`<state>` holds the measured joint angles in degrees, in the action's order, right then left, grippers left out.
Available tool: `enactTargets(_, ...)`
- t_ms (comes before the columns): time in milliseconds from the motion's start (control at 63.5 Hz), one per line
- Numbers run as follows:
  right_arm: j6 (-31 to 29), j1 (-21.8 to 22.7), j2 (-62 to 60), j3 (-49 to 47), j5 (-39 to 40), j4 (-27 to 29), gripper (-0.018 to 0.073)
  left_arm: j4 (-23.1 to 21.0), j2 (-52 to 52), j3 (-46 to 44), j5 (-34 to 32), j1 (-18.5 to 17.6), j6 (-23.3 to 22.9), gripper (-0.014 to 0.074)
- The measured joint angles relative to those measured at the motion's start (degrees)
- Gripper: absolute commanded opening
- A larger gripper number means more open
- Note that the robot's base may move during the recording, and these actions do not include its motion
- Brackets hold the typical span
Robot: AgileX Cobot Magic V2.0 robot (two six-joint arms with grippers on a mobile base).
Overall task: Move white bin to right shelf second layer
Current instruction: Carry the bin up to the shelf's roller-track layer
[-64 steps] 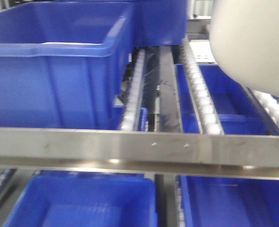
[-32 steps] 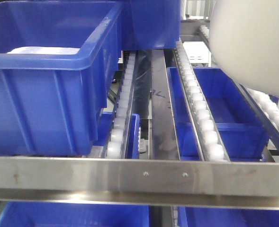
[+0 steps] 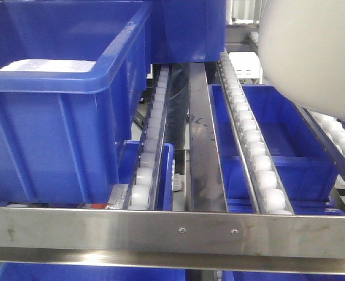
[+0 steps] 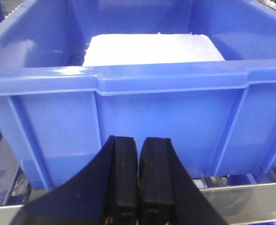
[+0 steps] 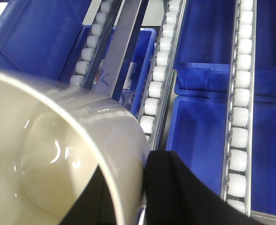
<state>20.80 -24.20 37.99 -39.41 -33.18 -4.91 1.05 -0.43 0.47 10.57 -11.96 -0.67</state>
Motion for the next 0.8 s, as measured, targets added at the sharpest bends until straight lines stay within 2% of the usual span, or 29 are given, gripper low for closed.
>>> enactTargets(803,0.00,0.00,0.00,0.00,-0.25,-0.13,0.0055,0.00,0.00,0.00,0.00,0.00,0.00,0.0085)
